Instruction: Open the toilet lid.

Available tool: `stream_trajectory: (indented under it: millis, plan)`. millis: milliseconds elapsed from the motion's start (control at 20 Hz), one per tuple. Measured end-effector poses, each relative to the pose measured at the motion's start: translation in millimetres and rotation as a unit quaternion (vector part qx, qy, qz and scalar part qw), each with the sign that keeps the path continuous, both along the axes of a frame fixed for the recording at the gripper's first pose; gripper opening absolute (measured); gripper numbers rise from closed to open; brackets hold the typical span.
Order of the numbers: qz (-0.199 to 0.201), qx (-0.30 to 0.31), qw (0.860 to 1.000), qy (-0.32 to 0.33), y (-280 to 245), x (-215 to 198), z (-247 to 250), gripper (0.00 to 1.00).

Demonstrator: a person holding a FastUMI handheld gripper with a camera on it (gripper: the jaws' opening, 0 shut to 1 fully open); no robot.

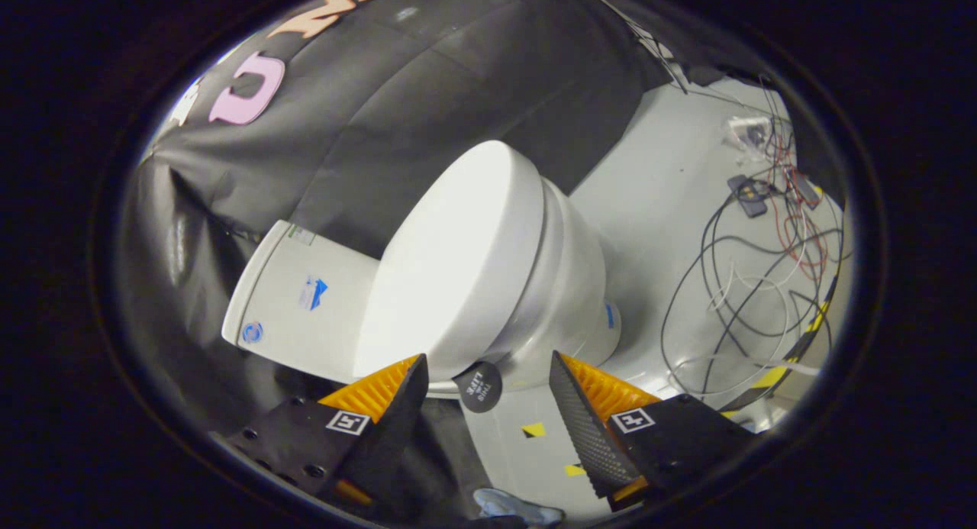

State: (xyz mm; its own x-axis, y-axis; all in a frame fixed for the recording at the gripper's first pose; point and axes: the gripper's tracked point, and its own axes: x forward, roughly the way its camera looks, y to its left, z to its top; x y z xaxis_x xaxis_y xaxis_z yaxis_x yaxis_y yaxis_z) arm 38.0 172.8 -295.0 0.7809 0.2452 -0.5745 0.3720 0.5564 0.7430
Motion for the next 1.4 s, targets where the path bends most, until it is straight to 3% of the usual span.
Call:
stream_trajectory:
  millis: [200,300,450,550,600,750,1250,1400]
  plan:
    - [-0.009,0.038,0.998,0.042,13,-3,-23,0.95]
    - [-0.026,0.070,0.996,0.051,11,-6,-25,0.80]
    - [-0.041,0.111,0.992,0.044,15,-2,-22,0.80]
    - [-0.061,0.134,0.988,0.044,19,6,-25,0.12]
    - [-0.062,0.135,0.988,0.048,24,6,-28,0.18]
    - [-0.066,0.157,0.984,0.052,28,8,-30,0.20]
    - [-0.045,0.188,0.978,0.075,33,8,-34,0.21]
    - [-0.021,0.186,0.980,0.068,35,9,-31,0.21]
